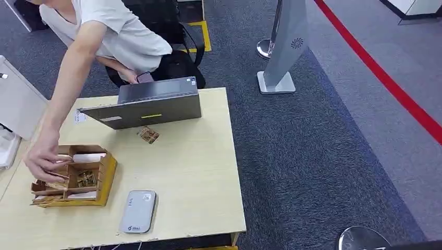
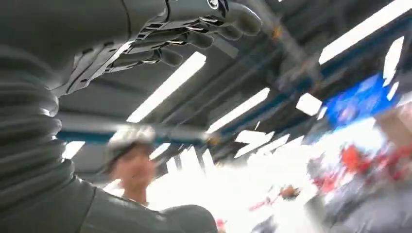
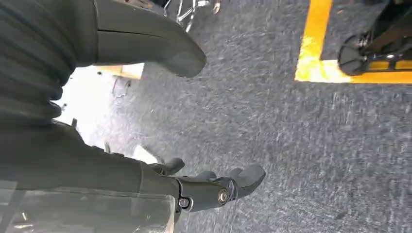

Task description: Pass the card to the sensor for recognition and then transmit it.

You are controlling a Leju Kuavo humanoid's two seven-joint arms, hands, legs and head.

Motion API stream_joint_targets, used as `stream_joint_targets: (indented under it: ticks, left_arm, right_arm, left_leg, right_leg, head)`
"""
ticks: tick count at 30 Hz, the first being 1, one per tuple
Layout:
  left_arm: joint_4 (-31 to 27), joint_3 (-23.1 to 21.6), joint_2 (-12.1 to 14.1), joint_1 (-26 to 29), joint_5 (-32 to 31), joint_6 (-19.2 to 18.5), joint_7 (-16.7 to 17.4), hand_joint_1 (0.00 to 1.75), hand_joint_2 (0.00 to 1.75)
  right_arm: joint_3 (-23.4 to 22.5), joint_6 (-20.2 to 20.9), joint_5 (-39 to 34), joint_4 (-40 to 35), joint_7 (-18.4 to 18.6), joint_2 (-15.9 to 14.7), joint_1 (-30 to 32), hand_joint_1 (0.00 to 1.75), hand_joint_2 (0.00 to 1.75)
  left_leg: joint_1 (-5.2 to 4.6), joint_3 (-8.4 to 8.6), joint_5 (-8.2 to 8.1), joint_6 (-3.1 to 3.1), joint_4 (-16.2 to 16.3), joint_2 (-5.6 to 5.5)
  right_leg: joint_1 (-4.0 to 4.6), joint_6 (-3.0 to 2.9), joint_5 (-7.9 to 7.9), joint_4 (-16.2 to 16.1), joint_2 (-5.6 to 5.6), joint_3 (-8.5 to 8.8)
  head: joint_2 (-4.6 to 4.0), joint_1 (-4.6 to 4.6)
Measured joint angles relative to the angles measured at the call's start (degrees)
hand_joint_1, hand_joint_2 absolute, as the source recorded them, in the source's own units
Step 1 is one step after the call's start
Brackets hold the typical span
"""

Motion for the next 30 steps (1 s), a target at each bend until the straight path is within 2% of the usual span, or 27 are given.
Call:
stream_joint_targets:
  ticks: [2, 4, 7, 8, 10, 11, 13, 14, 17, 18, 20, 23, 26, 30]
  left_arm:
    - [-0.99, 2.79, -5.92, 1.86, 0.0, -3.17, 1.93, 0.0, 1.75]
    - [-2.95, 5.83, -12.02, 2.06, 0.0, -6.01, 1.46, 0.0, 1.75]
    - [-5.01, 10.88, -19.84, -0.5, 1.49, -9.61, 0.62, 0.0, 1.75]
    - [-5.18, 12.57, -22.03, -1.65, 5.24, -11.08, 1.86, 0.0, 1.75]
    - [-4.33, 14.78, -26.05, -4.52, 18.77, -12.21, 4.87, 0.0, 1.75]
    - [-2.6, 15.52, -27.54, -5.79, 26.39, -12.14, 6.19, 0.0, 1.75]
    - [1.93, 16.51, -30.09, -8.1, 34.79, -11.66, 6.81, 0.0, 1.75]
    - [4.96, 16.97, -31.16, -9.15, 36.91, -11.31, 6.81, 0.0, 0.0]
    - [15.87, 17.73, -33.36, -11.89, 38.16, -9.05, 4.31, 0.0, 0.0]
    - [19.42, 18.0, -33.93, -12.74, 38.45, -8.12, 3.02, 0.0, 1.75]
    - [25.58, 18.26, -34.83, -14.05, 39.35, -6.85, 1.36, 0.0, 1.75]
    - [33.88, 18.3, -35.5, -15.53, 39.65, -8.88, 0.77, 0.0, 1.75]
    - [41.9, 17.65, -37.18, -16.96, 36.25, -10.0, 0.16, 0.0, 1.75]
    - [48.48, 15.77, -39.79, -18.26, 33.55, -10.33, -1.33, 0.0, 1.75]
  right_arm:
    - [-0.28, 0.0, -0.04, 0.09, 0.02, 0.07, -0.1, 0.0, 1.75]
    - [-0.57, -0.02, 0.15, 0.11, 0.43, 0.09, -0.07, 0.0, 1.75]
    - [-1.14, -0.04, 0.06, 0.15, 0.55, 0.13, -0.09, 0.0, 1.75]
    - [-1.27, -0.06, 0.06, 0.15, 0.55, 0.2, -0.12, 0.0, 1.75]
    - [-1.49, -0.07, 0.09, 0.13, 0.52, 0.37, -0.13, 0.0, 1.75]
    - [-1.64, 0.06, 0.26, 0.09, 0.52, 0.46, -0.16, 0.0, 1.75]
    - [-1.79, 0.15, 0.94, -0.04, 0.9, 0.61, -0.29, 0.0, 1.75]
    - [-1.86, 0.11, 1.03, -0.22, 1.33, 0.68, -0.33, 0.0, 1.75]
    - [-2.47, -0.57, 1.59, -1.26, 2.42, 0.92, -0.26, 0.0, 1.75]
    - [-2.8, -0.74, 1.75, -1.73, 2.58, 1.05, -0.25, 0.0, 1.75]
    - [-3.17, -1.05, 1.9, -2.67, 2.84, 1.2, -0.27, 0.0, 1.75]
    - [-3.78, -2.99, 2.03, -4.45, 3.89, 2.01, -0.22, 0.0, 1.75]
    - [-4.55, -5.95, 1.99, -7.06, 4.77, 3.72, -0.25, 0.0, 1.75]
    - [-5.29, -6.75, 2.05, -10.67, 5.25, 6.25, -0.27, 0.0, 1.75]
  left_leg:
    - [0.0, 0.04, -0.08, 0.13, 0.03, -0.1]
    - [-0.01, 0.1, -0.1, 0.17, 0.03, -0.34]
    - [-0.03, 0.12, -0.07, 0.29, 0.06, -0.72]
    - [-0.09, 0.14, -0.06, 0.33, 0.06, -0.82]
    - [-0.16, 0.16, -0.01, 0.39, 0.07, -1.02]
    - [-0.17, 0.17, 0.01, 0.42, 0.08, -1.12]
    - [-0.18, 0.25, 0.01, 0.42, 0.08, -1.18]
    - [-0.18, 0.28, 0.01, 0.42, 0.08, -1.17]
    - [-0.22, 0.32, 0.04, 0.45, 0.08, -1.15]
    - [-0.22, 0.32, 0.04, 0.45, 0.08, -1.15]
    - [-0.21, 0.34, 0.04, 0.45, 0.09, -1.14]
    - [-0.29, 0.38, 0.04, 0.46, 0.11, -1.13]
    - [-0.3, 0.38, 0.03, 0.47, 0.11, -1.12]
    - [-0.29, 0.37, 0.02, 0.48, 0.12, -1.1]
  right_leg:
    - [0.0, 0.11, -0.07, -0.07, -0.11, 0.12]
    - [0.0, 0.15, -0.1, -0.14, -0.36, 0.2]
    - [0.0, 0.19, -0.11, -0.25, -0.79, 0.36]
    - [-0.01, 0.21, -0.11, -0.26, -0.88, 0.4]
    - [-0.08, 0.27, -0.11, -0.26, -1.1, 0.47]
    - [-0.08, 0.28, -0.12, -0.26, -1.21, 0.52]
    - [-0.12, 0.29, -0.12, -0.26, -1.28, 0.63]
    - [-0.12, 0.29, -0.12, -0.26, -1.28, 0.68]
    - [-0.14, 0.3, -0.11, -0.25, -1.27, 0.76]
    - [-0.14, 0.3, -0.11, -0.25, -1.27, 0.76]
    - [-0.14, 0.3, -0.1, -0.25, -1.26, 0.77]
    - [-0.18, 0.31, -0.1, -0.25, -1.25, 0.75]
    - [-0.18, 0.31, -0.1, -0.25, -1.24, 0.75]
    - [-0.17, 0.34, -0.08, -0.25, -1.23, 0.76]
  head:
    - [0.0, 0.02]
    - [0.0, 0.11]
    - [0.0, 0.13]
    - [0.02, 0.11]
    - [0.0, 0.13]
    - [0.0, 0.07]
    - [0.0, 0.11]
    - [0.0, 0.09]
    - [0.0, 0.09]
    - [0.02, 0.09]
    - [0.0, 0.09]
    - [0.0, 0.04]
    - [0.0, 0.04]
    - [0.0, 0.09]
